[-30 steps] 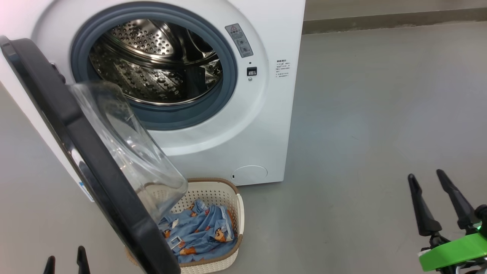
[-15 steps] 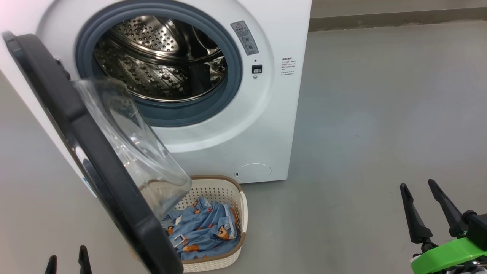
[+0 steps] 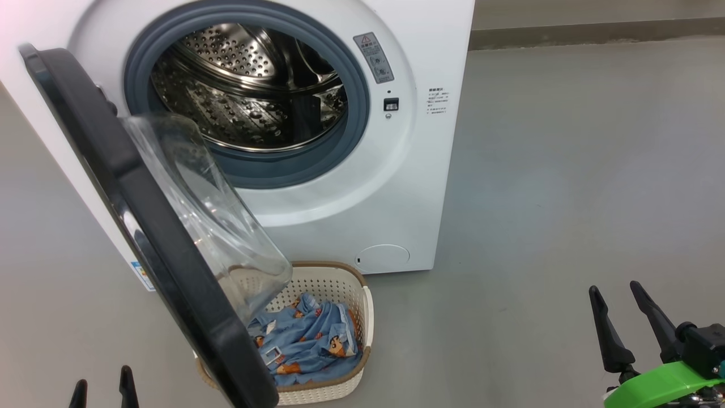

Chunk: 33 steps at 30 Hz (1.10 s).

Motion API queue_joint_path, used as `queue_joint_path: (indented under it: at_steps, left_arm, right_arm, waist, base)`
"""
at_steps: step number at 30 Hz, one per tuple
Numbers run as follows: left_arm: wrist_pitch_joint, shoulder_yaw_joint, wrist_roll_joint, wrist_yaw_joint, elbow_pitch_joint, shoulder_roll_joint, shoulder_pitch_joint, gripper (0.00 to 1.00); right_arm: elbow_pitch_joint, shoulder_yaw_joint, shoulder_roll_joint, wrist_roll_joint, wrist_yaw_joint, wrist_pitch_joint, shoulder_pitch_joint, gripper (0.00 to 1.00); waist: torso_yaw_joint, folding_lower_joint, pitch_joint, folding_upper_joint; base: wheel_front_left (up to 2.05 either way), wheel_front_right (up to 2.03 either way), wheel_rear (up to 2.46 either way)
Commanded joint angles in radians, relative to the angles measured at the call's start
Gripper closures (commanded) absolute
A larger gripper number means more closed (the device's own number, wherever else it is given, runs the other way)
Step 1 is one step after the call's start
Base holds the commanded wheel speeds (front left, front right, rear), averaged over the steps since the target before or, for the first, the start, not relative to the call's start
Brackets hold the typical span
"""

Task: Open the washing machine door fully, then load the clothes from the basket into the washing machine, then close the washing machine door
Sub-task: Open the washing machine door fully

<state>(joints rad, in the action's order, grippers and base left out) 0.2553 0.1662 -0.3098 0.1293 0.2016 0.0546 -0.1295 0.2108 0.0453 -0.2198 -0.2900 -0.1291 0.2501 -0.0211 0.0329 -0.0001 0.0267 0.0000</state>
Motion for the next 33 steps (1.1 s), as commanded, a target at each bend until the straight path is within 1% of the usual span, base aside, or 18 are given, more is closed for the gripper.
queue_joint_path:
  at_steps: [1, 21, 32, 33]
  left_arm:
    - [0.006, 0.027, 0.015, 0.001, -0.024, 0.021, 0.010, 0.00]
    - [0.006, 0.047, 0.017, 0.001, -0.027, 0.017, 0.020, 0.00]
    - [0.006, 0.041, 0.020, 0.001, -0.029, 0.018, 0.019, 0.00]
    - [0.006, 0.041, 0.019, 0.001, -0.029, 0.018, 0.018, 0.08]
  right_arm:
    - [-0.019, -0.015, -0.012, 0.013, -0.002, 0.012, -0.015, 0.00]
    - [-0.018, -0.014, 0.007, 0.019, -0.002, 0.012, -0.019, 0.00]
    - [-0.019, -0.015, 0.008, 0.022, -0.002, 0.012, -0.020, 0.00]
    - [-0.019, -0.015, 0.009, 0.021, -0.002, 0.012, -0.020, 0.00]
  waist:
    - [0.001, 0.0001, -0.002, 0.0000]
    - [0.017, 0.0001, -0.014, 0.0000]
    - [0.019, 0.0001, -0.014, 0.0000]
    - [0.019, 0.0001, -0.013, 0.0000]
  base:
    - [0.00, 0.00, 0.00]
    - [0.00, 0.00, 0.00]
    - [0.00, 0.00, 0.00]
    - [0.00, 0.00, 0.00]
